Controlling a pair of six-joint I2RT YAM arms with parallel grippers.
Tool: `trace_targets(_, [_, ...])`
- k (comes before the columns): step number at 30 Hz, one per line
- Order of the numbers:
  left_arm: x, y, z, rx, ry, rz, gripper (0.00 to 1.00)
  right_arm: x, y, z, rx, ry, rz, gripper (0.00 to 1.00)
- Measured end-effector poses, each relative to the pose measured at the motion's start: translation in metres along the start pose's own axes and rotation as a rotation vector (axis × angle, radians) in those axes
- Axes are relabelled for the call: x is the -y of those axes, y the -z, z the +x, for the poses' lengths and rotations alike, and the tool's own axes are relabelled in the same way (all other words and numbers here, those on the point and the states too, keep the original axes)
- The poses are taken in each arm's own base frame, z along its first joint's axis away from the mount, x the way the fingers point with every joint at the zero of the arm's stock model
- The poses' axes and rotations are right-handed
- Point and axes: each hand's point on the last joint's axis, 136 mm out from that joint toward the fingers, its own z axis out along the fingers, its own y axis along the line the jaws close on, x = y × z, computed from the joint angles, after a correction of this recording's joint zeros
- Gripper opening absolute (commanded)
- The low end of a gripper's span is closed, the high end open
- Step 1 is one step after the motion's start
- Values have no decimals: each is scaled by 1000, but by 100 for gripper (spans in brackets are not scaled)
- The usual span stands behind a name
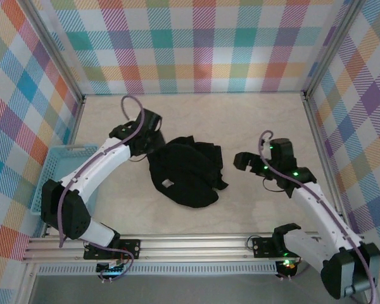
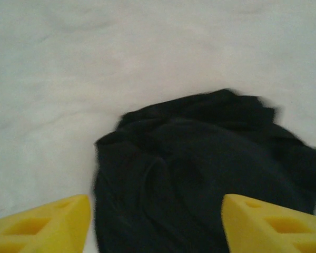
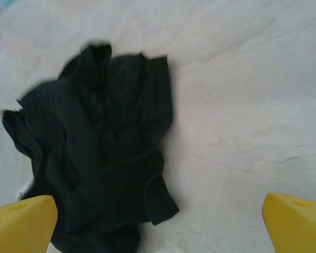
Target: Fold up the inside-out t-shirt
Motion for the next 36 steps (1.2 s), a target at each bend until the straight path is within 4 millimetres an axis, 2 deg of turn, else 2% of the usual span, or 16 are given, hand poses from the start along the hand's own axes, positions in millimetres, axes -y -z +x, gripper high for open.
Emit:
trace_targets(2, [-25, -9, 12, -26, 24, -46, 82, -9, -12, 15, -59, 47, 1, 99])
trace_targets(5, [-36, -3, 27, -30, 29, -19, 85, -23, -29, 36, -136, 124, 4, 96])
trace_targets(8, [-32, 4, 25, -11, 48, 61, 85, -40, -39, 54, -190, 202, 0, 92])
trace_targets(10, [-27, 1, 22, -7, 60, 101, 85, -53, -45, 66, -218, 259, -5, 89])
trace_targets(16, [-15, -27, 22, -38, 58, 137, 83, -88, -61, 104, -289, 423, -15, 80])
trace_targets(19, [-15, -45, 21, -60, 65, 132, 79, -102, -68, 115, -309, 480, -12, 75])
trace_targets(22, [-17, -60, 22, -81, 78, 124, 73, -110, -76, 119, -317, 519, -3, 71])
trace_targets(26, [-16, -74, 27, -108, 79, 122, 65, -111, -88, 122, -331, 542, 29, 65])
trace_targets(30, [-12, -79, 29, -121, 77, 138, 49, -110, -97, 122, -336, 552, 59, 56])
trace_targets(34, [-10, -80, 30, -131, 74, 147, 32, -107, -98, 121, -336, 564, 81, 38])
trace_targets(36, [-9, -80, 31, -136, 73, 153, 21, -107, -97, 118, -330, 570, 91, 24])
